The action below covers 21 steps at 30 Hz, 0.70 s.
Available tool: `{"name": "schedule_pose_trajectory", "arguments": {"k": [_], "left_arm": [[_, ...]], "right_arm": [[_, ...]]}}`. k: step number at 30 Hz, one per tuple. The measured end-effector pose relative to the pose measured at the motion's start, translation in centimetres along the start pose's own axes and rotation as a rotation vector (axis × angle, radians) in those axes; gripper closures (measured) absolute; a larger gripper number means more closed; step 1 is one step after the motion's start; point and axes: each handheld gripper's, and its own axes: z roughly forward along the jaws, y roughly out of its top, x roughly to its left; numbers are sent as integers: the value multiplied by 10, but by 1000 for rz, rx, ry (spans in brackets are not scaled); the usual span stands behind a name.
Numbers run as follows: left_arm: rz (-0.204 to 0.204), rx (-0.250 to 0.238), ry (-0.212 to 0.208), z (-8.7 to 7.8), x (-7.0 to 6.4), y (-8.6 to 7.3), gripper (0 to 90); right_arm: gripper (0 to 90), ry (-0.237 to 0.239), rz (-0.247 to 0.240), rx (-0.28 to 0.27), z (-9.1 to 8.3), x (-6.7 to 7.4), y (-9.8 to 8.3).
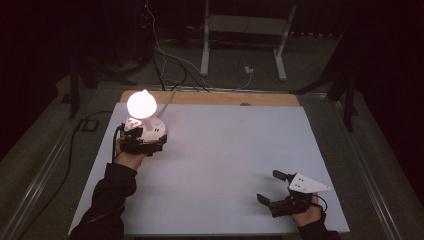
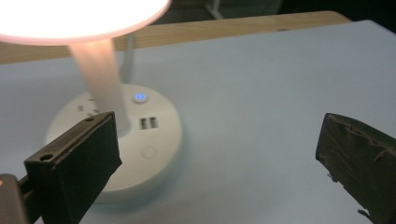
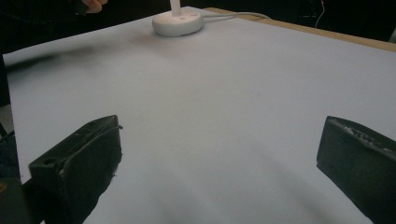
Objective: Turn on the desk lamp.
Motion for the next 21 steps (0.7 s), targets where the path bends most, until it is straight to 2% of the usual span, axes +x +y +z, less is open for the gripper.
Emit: {"name": "schedule_pose_trajectory", "arguments": {"k": [4, 9, 11, 14, 16, 21], "left_arm": [[-20, -12, -69, -5, 0, 0, 4], [19, -23, -97, -13, -6, -1, 3], [21, -25, -130, -15, -8, -3, 4], [43, -24, -151, -18, -12, -6, 4], [44, -30, -149, -21, -13, -9, 4], [44, -33, -176, -29, -13, -17, 4]], "right_arm": [[0, 0, 1, 2, 0, 0, 0], [0, 2, 4, 1, 0, 0, 0], [0, 2, 5, 1, 0, 0, 0], [0, 1, 5, 1, 0, 0, 0], [0, 1, 5, -1, 0, 0, 0], [0, 1, 3, -1, 0, 0, 0]]}}
